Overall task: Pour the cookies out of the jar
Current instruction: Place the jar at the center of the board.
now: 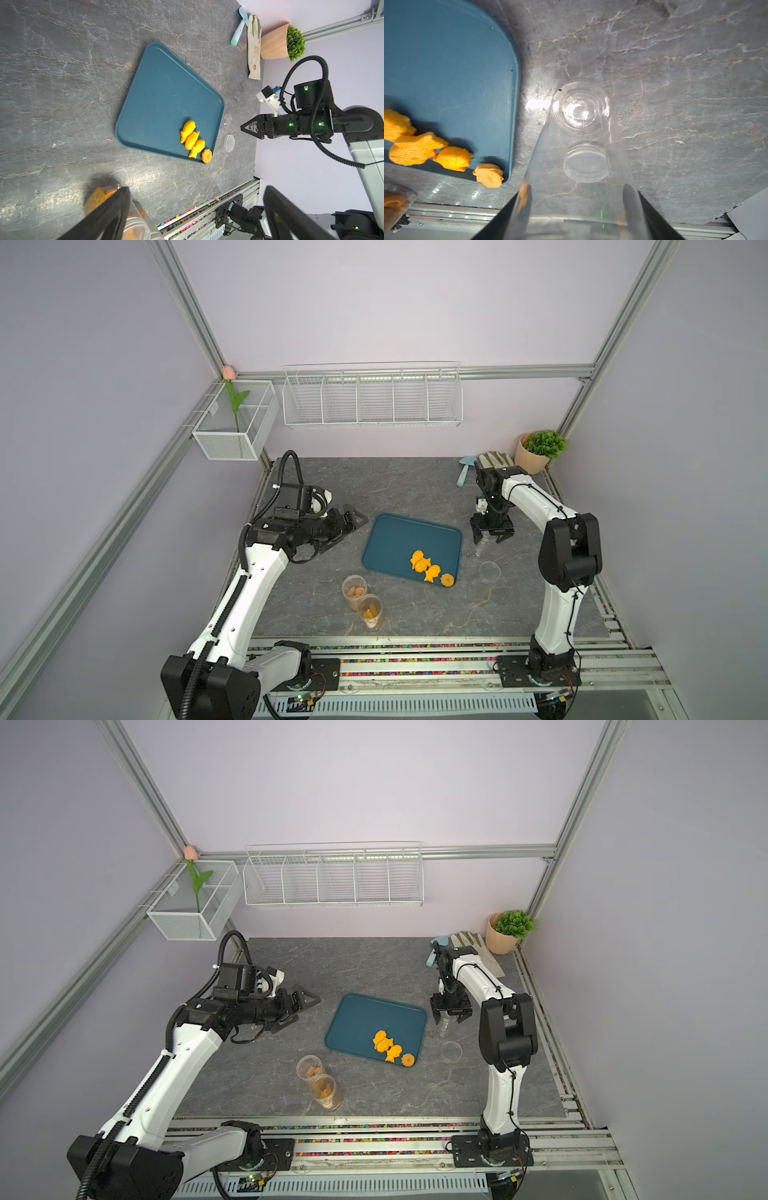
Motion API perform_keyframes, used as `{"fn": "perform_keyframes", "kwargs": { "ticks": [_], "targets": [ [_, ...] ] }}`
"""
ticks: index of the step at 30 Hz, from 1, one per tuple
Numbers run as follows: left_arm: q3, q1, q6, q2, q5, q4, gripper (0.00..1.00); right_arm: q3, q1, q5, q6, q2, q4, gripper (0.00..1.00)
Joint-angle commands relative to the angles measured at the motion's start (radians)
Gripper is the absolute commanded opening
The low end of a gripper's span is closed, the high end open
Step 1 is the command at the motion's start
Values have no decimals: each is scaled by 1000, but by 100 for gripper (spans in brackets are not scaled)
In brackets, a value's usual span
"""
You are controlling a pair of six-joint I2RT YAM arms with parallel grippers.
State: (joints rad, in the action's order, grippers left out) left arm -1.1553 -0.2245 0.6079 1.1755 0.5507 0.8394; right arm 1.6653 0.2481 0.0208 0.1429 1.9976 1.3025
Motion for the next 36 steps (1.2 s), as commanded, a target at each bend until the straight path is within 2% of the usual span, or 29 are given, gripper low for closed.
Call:
{"fn": "perform_keyframes", "kwargs": {
  "ticks": [1, 15, 18, 19, 23, 24, 32, 36],
  "targets": [
    [12, 2, -4, -22, 5, 9, 100, -22, 14, -20, 10, -20, -9, 73],
    [40, 2, 16, -48, 3, -8, 100, -1, 59, -30, 25, -22, -3, 74],
    [43, 2, 16, -51, 5, -8, 100, 1, 60, -30, 28, -25, 0, 81],
    [44, 2, 16, -53, 5, -8, 100, 3, 60, -26, 28, -29, 3, 87],
    [40, 2, 16, -50, 8, -10, 100, 27, 60, -13, 29, -50, 18, 99],
    [40, 2, 16, -50, 8, -11, 100, 34, 60, -12, 30, -54, 22, 89],
    [34, 2, 17, -53, 9, -15, 100, 109, 59, -1, 56, -130, 53, 88],
    [34, 2, 11, -64, 9, -10, 100, 137, 57, 63, 90, -214, 38, 88]
  ]
}}
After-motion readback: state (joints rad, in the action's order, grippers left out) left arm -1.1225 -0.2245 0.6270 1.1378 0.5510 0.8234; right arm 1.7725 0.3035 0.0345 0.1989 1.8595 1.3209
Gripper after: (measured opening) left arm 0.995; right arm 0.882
